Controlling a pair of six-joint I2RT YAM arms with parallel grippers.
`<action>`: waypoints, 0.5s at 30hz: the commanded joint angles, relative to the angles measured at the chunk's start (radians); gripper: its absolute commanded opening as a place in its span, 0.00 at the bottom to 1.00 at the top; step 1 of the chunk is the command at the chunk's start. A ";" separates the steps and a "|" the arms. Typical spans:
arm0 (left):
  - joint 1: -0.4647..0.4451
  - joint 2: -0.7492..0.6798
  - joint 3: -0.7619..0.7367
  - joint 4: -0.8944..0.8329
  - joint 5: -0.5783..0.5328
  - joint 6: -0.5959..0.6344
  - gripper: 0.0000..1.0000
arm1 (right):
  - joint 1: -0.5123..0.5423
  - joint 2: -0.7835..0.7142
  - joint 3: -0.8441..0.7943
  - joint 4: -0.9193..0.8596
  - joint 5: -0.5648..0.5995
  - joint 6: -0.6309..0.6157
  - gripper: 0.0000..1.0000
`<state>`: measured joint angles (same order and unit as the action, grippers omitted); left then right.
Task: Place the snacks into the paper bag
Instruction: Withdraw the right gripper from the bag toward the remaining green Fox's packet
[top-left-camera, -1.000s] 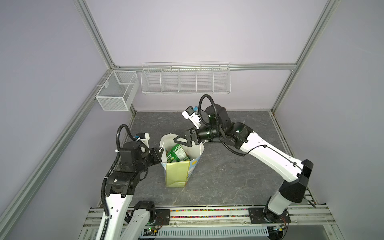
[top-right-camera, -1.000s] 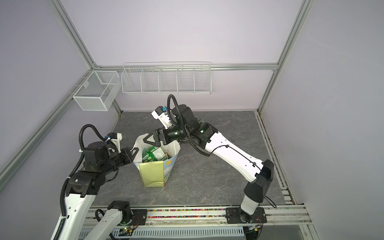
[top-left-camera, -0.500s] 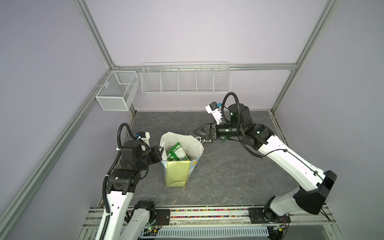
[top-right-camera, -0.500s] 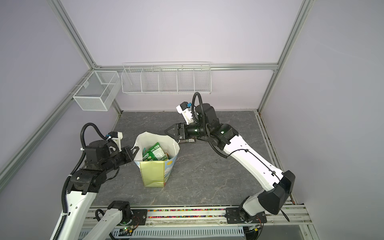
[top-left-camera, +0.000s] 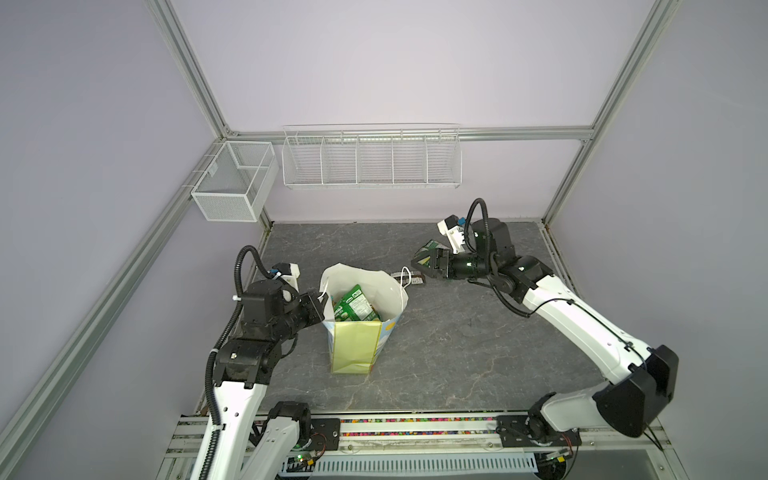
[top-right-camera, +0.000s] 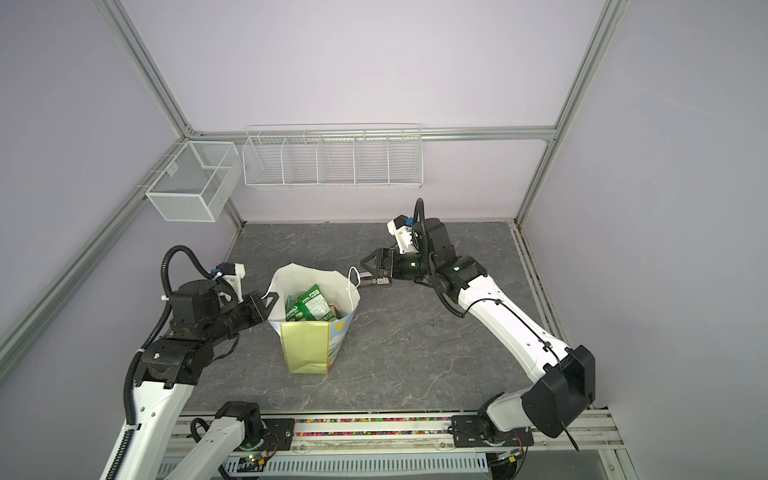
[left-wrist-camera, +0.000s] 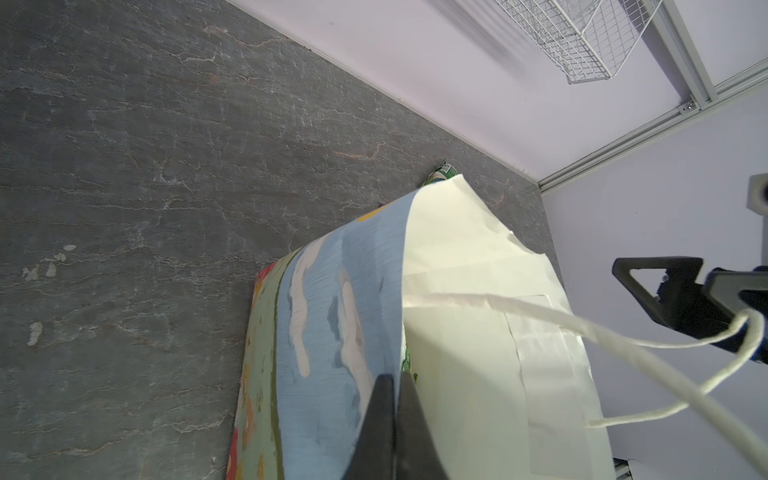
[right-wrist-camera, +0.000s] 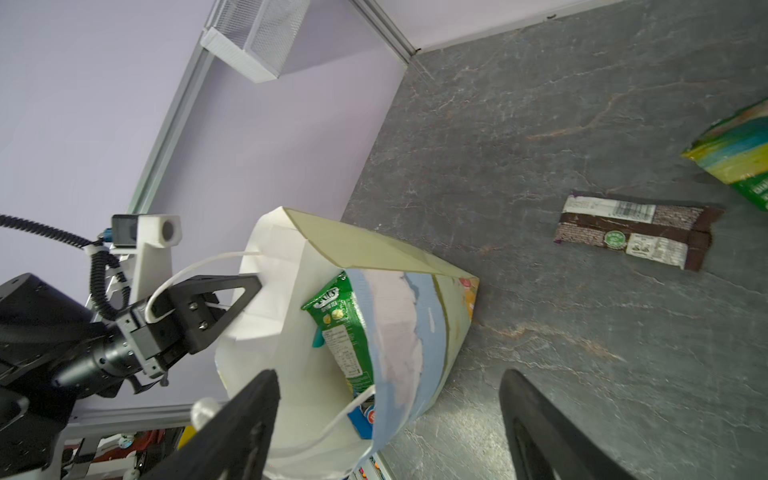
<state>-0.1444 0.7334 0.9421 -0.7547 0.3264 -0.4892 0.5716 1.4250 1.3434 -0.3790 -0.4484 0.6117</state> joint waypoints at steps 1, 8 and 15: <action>0.003 -0.002 -0.012 0.049 -0.001 -0.003 0.00 | -0.033 -0.033 -0.046 0.050 -0.003 0.044 0.87; 0.003 0.001 -0.020 0.052 0.000 -0.002 0.00 | -0.111 -0.033 -0.141 0.104 -0.019 0.113 0.89; 0.003 -0.002 -0.027 0.059 0.002 -0.005 0.00 | -0.196 -0.025 -0.247 0.217 -0.063 0.224 0.91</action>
<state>-0.1444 0.7334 0.9268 -0.7307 0.3267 -0.4896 0.4030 1.4212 1.1332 -0.2462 -0.4755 0.7612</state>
